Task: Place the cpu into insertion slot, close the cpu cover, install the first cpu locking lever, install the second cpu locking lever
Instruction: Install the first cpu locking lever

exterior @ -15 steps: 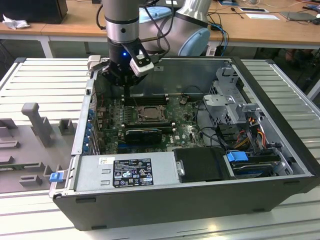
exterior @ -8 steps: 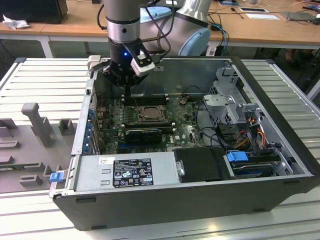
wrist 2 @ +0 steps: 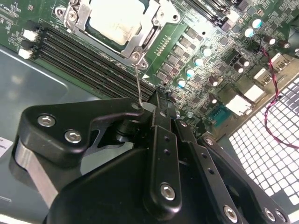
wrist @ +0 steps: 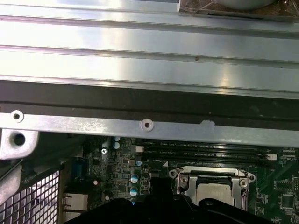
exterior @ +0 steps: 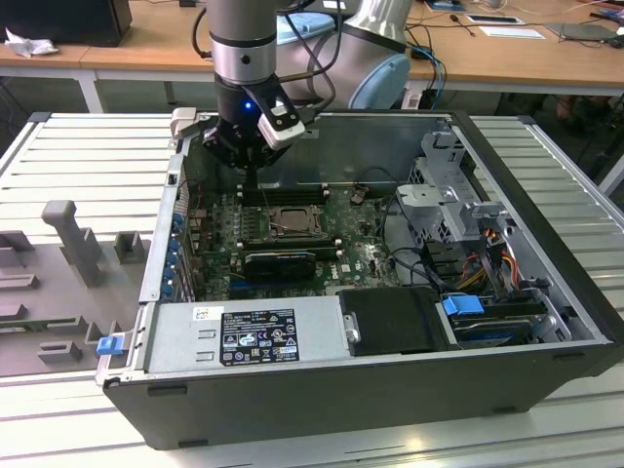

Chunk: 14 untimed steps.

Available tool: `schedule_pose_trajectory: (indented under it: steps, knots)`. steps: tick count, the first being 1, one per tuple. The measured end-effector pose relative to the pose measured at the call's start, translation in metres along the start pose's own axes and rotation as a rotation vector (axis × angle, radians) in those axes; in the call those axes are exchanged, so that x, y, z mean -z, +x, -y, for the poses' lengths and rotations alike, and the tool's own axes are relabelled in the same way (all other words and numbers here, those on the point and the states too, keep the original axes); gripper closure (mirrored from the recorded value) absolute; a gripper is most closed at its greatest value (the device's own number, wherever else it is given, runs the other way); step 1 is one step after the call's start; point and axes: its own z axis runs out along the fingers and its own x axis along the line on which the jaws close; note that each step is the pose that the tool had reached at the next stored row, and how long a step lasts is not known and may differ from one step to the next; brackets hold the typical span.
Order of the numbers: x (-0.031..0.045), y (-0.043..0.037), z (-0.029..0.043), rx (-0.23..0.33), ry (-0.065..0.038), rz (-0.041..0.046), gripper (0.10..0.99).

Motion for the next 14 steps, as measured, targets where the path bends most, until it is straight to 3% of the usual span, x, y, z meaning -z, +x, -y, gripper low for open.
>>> schedule_pose_trajectory:
  steps: [14]
  knots:
    - [-0.0001, -0.015, 0.0008, 0.0, 0.0, 0.0, 0.98]
